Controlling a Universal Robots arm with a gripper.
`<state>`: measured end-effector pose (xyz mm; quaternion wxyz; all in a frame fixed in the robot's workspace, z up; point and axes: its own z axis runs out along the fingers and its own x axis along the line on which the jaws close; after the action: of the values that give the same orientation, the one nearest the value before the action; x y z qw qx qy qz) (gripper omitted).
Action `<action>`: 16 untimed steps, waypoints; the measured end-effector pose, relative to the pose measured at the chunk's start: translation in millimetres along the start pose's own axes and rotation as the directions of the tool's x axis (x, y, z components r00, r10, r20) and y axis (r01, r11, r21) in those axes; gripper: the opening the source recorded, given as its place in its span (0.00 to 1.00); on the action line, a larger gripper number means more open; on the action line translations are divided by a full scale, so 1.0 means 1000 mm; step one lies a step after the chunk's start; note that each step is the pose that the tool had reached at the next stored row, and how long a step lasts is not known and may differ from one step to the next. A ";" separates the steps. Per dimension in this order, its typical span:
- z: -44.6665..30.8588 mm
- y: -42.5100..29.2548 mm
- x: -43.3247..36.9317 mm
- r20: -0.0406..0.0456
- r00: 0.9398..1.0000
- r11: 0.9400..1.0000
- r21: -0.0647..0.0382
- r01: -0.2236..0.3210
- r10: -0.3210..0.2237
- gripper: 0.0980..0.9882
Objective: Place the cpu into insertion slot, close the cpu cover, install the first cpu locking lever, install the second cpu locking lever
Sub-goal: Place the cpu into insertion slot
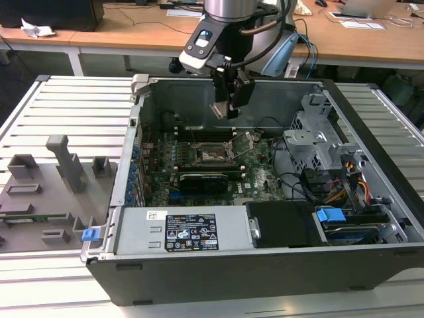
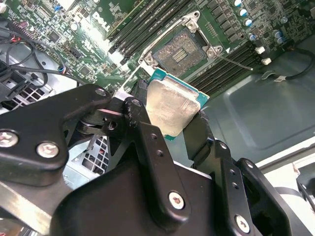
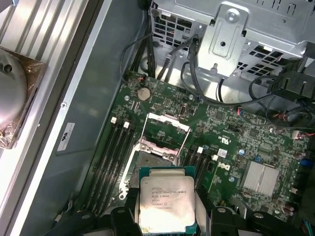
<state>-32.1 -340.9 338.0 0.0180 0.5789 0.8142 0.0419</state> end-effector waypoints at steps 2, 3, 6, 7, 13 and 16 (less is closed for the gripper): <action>0.0008 0.0000 0.0000 0.000 1.000 1.000 0.000 -0.002 0.002 0.49; 0.0012 -0.0001 0.0000 0.000 1.000 1.000 0.000 -0.003 0.003 0.49; 0.0025 -0.0002 0.0000 0.000 1.000 1.000 0.000 -0.006 0.006 0.49; 0.0030 -0.0003 -0.0001 0.001 1.000 1.000 0.000 -0.007 0.007 0.49; 0.0055 -0.0005 -0.0001 0.001 1.000 1.000 0.000 -0.014 0.014 0.49; 0.0069 -0.0006 -0.0001 0.001 1.000 1.000 0.000 -0.017 0.017 0.49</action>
<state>-32.1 -340.9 331.1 0.0184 0.5858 0.8092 0.0417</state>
